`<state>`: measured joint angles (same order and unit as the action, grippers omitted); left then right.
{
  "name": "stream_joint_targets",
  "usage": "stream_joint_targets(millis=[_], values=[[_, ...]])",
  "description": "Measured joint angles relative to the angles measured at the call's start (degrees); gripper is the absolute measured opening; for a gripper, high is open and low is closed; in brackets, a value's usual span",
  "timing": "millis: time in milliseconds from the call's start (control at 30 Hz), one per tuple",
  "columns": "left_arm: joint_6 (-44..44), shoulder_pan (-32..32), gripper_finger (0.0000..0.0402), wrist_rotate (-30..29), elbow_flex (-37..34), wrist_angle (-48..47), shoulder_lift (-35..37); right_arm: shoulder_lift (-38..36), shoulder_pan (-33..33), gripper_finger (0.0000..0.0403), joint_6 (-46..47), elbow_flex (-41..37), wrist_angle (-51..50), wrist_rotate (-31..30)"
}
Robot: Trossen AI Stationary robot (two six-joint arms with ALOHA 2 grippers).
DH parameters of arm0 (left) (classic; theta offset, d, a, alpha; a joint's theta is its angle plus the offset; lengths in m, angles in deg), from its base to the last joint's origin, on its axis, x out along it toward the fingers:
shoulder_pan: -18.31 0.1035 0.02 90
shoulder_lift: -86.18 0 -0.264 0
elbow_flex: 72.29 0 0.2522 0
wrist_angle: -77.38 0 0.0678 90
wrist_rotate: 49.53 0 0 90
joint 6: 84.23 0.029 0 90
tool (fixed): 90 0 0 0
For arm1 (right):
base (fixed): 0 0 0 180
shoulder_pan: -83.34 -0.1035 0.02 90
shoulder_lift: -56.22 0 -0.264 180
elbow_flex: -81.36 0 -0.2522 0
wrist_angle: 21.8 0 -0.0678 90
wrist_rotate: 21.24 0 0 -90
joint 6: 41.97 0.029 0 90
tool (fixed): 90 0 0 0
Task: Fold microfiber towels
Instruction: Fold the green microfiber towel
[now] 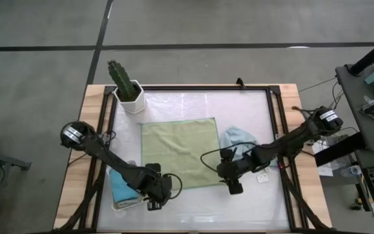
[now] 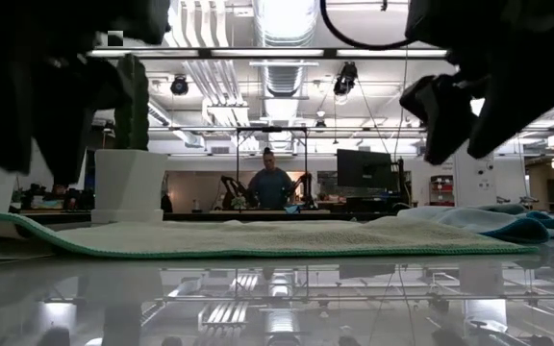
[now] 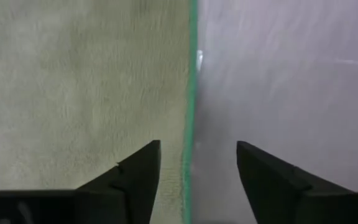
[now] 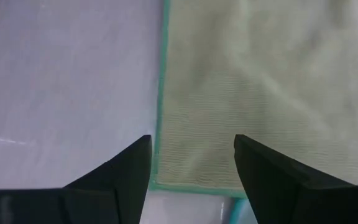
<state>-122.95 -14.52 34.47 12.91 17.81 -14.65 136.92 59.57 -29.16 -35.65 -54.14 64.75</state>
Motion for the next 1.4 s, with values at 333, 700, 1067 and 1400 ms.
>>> stream_joint_targets(millis=[333,700,1067,1400], values=[[0.00,-0.30,0.0210,-0.15,-1.10,-2.51,-4.51,4.12,-0.59,0.0219,3.14,0.00,0.76,-0.01],[0.25,0.94,0.0169,-2.53,-1.02,-3.27,-7.28,11.97,-0.09,0.0219,2.65,0.02,7.29,5.55],[0.26,1.76,0.0010,-3.91,-0.92,-3.55,-6.67,13.07,0.55,0.0126,1.20,0.08,7.62,3.81],[0.04,1.76,0.0017,-2.15,-0.83,-11.43,-6.48,11.47,0.57,0.0012,-2.62,-0.22,4.59,3.46]])
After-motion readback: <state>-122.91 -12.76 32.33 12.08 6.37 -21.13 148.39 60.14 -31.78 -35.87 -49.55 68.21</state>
